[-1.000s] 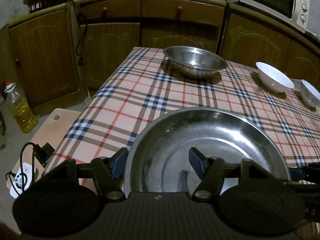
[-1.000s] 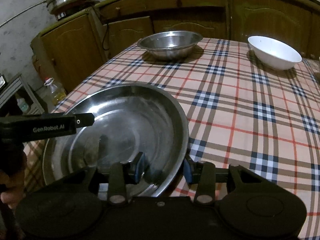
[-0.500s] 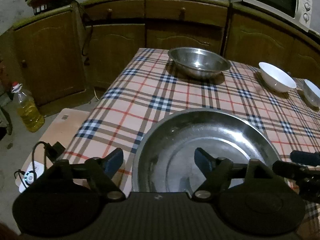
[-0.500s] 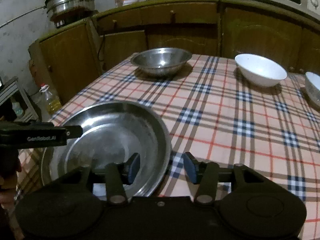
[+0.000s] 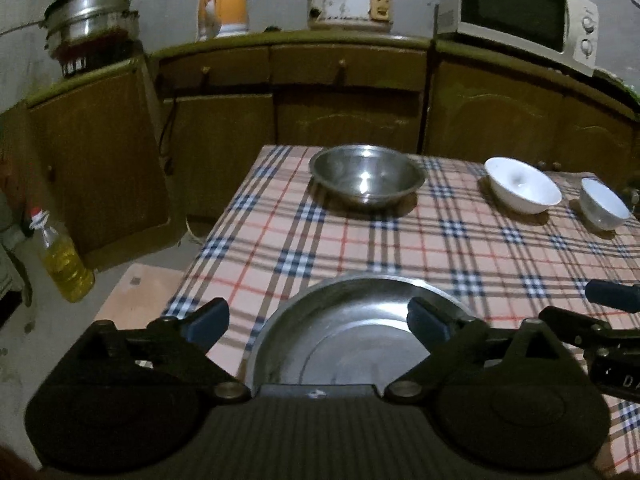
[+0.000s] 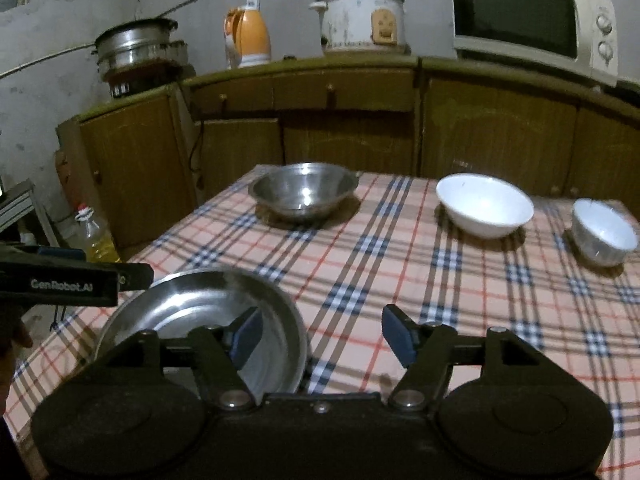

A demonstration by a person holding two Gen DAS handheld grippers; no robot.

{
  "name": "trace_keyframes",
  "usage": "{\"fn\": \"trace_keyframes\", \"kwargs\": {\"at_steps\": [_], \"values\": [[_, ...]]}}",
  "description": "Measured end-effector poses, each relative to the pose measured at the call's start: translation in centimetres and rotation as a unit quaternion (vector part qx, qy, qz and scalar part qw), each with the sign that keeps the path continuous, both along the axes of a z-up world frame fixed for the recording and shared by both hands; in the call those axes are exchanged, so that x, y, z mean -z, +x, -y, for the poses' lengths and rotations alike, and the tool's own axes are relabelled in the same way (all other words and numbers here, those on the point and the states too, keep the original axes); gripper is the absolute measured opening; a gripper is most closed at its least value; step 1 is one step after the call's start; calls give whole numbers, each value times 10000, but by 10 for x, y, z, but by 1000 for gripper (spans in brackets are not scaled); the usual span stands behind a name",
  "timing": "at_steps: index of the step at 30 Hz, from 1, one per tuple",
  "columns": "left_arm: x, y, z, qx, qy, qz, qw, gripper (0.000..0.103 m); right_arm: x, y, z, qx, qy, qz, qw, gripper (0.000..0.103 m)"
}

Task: Organize plates and bowls

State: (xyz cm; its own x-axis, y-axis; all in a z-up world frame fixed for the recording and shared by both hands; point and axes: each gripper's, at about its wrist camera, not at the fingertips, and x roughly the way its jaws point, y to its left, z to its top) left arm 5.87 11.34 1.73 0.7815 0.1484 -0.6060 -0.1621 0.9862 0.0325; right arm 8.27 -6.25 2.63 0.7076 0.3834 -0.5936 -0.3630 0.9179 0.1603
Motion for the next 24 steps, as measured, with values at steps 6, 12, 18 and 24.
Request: {"fn": "trace_keyframes", "kwargs": {"at_steps": [6, 12, 18, 24], "values": [[-12, 3, 14, 147, 23, 69, 9999, 101, -16, -1, 9, -91, -46, 68, 9999, 80], [-21, 7, 25, 291, 84, 148, 9994, 101, -30, 1, 16, -65, 13, 231, 9997, 80], [-29, 14, 30, 359, 111, 227, 9990, 101, -38, 9, 22, 24, 17, 307, 9995, 81], [-34, 25, 26, 364, 162, 273, 9988, 102, -45, 23, 22, 52, 6, 385, 9992, 81]]}}
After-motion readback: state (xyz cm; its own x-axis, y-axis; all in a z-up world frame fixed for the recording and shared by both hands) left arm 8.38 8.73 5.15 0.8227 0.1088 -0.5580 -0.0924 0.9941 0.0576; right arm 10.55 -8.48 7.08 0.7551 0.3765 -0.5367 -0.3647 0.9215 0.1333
